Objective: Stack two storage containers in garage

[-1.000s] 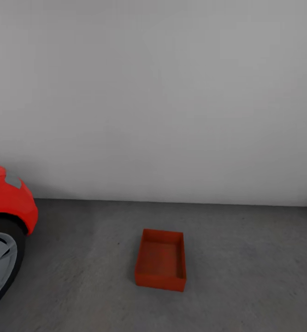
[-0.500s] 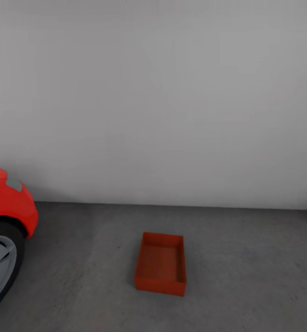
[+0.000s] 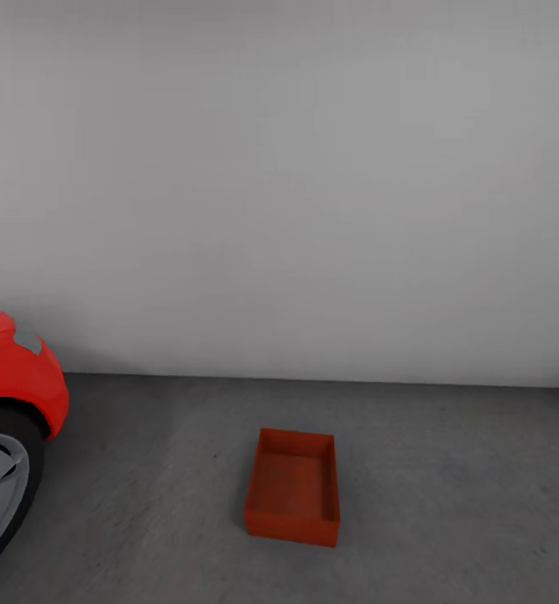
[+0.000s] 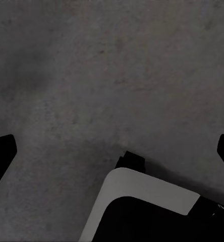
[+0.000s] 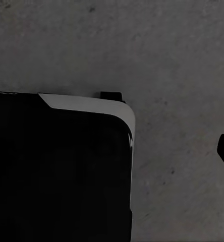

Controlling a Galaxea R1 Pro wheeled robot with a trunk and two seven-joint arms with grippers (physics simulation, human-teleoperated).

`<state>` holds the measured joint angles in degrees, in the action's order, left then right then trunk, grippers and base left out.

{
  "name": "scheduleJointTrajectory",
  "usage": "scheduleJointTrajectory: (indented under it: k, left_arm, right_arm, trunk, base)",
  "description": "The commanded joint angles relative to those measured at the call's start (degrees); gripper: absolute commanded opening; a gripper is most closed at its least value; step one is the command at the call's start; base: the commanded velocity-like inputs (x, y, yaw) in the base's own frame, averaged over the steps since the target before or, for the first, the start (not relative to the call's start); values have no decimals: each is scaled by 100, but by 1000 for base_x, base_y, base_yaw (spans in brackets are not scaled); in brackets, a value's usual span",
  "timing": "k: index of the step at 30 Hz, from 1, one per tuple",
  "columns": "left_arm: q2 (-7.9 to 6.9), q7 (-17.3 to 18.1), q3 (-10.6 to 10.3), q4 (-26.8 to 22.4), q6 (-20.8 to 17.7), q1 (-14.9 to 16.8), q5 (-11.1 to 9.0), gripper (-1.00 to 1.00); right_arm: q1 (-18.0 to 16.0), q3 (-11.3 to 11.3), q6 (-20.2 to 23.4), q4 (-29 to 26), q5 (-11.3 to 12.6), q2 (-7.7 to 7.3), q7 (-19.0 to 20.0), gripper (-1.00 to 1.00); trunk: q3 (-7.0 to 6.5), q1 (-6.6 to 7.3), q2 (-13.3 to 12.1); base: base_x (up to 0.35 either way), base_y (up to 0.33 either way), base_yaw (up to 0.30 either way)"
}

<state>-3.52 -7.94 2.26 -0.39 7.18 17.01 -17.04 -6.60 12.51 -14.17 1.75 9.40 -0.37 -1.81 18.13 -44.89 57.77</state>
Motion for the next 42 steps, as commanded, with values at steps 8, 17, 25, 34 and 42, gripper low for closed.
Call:
scheduleJointTrajectory:
  k: [8,17,25,34,42]
  left_arm:
    - [1,-5,20,4,16,4,-10,100]
    - [1,-5,20,4,14,4,-10,100]
    - [1,-4,20,4,17,4,-10,100]
    - [1,-6,20,4,14,4,-10,100]
    - [1,-6,20,4,13,4,-10,100]
  right_arm:
    - [-8,49,-42,19,54,2,-3,100]
    - [-8,49,-42,19,54,2,-3,100]
    - [-8,49,-42,19,54,2,-3,100]
    - [-8,49,-42,19,54,2,-3,100]
    - [-8,49,-36,19,54,2,-3,100]
  trunk:
    - [-68,0,4]
    - [-151,0,4]
    - [-225,0,4]
    - [-308,0,4]
    - [-382,0,4]
  base:
    - [0,0,0]
    - [0,0,0]
    - [0,0,0]
    - [0,0,0]
    - [0,0,0]
